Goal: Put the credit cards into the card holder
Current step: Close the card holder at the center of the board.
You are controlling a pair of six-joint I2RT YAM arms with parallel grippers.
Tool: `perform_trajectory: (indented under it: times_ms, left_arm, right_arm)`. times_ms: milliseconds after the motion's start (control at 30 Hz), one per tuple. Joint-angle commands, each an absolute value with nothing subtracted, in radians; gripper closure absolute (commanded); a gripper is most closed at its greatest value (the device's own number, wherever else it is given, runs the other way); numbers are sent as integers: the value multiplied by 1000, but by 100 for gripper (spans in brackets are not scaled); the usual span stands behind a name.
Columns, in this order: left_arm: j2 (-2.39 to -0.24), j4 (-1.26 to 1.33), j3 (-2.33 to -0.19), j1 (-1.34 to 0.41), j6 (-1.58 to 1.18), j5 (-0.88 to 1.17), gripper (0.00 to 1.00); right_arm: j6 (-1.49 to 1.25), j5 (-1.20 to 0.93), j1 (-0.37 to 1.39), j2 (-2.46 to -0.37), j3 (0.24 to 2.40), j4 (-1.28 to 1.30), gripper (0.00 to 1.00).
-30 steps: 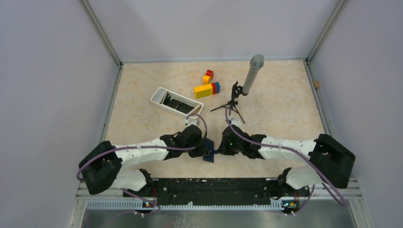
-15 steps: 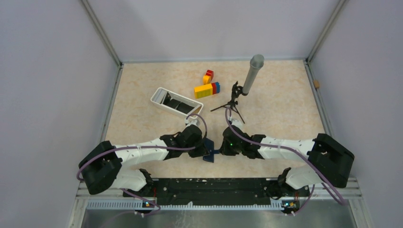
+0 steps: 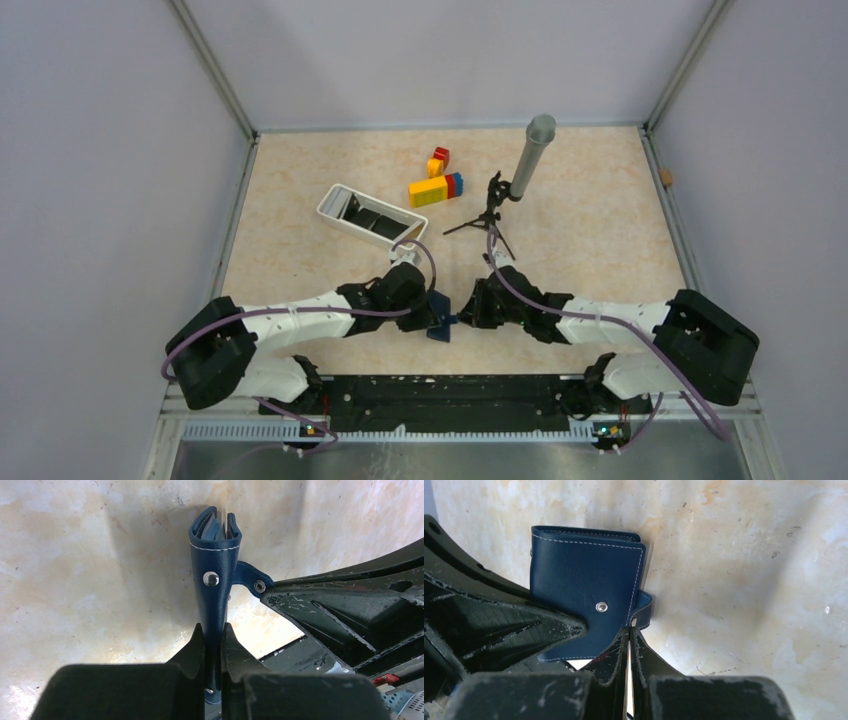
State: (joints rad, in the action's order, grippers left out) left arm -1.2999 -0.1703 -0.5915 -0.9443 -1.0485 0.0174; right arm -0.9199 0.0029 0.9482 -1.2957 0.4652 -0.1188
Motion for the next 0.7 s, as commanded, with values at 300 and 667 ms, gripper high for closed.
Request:
perform_trajectory:
  times_ms: [300,667]
  left_arm:
    - [-1368,-212,-649,-946,-912,91,100]
    - [-1375,-241,-653,-946,-885,68,100]
  right_arm:
    - [-781,-168,899,-1311,362,-499,100]
    - [-768,-195,891,-1362,367,-472,100]
